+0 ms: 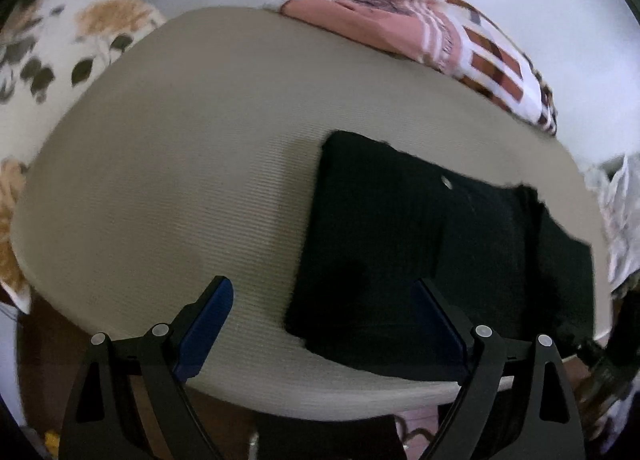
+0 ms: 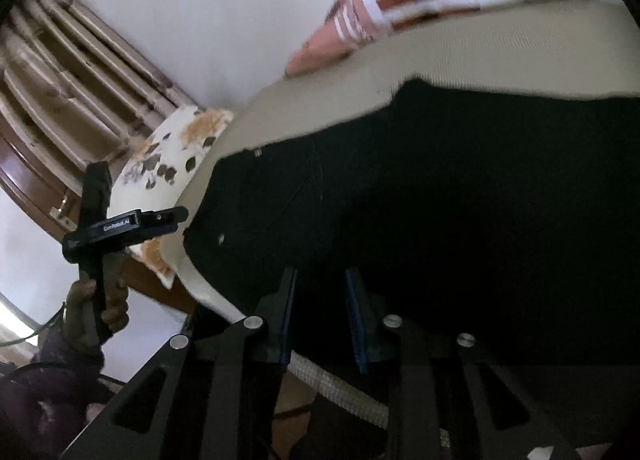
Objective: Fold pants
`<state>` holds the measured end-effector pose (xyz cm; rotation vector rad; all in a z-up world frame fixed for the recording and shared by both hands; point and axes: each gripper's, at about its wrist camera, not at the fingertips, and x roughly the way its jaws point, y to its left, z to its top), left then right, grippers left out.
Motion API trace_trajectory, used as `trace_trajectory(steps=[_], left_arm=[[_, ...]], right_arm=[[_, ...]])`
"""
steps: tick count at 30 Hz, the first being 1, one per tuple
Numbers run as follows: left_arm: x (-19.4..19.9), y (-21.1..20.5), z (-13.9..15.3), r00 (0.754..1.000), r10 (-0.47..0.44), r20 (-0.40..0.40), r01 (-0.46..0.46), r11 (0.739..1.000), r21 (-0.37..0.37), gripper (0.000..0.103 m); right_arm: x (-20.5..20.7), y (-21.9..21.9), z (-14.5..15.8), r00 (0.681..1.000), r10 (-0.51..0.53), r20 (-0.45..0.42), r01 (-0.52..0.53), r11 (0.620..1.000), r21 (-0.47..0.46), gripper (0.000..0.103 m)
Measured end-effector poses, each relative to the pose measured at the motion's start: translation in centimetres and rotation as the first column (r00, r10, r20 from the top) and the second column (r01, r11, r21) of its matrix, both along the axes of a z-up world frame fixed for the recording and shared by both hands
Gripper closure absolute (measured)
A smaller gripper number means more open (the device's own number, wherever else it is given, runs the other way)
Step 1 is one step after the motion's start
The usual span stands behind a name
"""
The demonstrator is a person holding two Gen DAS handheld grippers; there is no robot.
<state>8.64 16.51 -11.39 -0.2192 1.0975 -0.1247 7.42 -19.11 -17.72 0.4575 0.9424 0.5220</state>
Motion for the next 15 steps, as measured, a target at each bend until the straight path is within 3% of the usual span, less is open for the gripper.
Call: trace_trajectory(steps=[7, 10, 15], left_arm=[[2.3, 2.1, -2.6, 0.980, -0.176, -0.092, 0.158, 0.972, -0.175, 0.019], [2.6, 2.2, -3.8, 0.965, -0.222, -0.143, 0.184, 0.953, -0.241, 0.034], [2.4, 3.2, -4.2, 0.963, -0.220, -0.158, 0.155, 0.925, -0.348, 0.035]], right_arm=[[0.7, -0.2, -1.3, 0.997, -0.028, -0.070, 0.027, 1.000, -0.009, 0.079], [0.8, 0.0, -1.2, 0.997, -0.035, -0.073, 0.034, 0.999, -0.010, 0.077], [0.7, 0.6, -1.0, 0.997, -0.026, -0.066, 0.024, 0.999, -0.030, 0.070]])
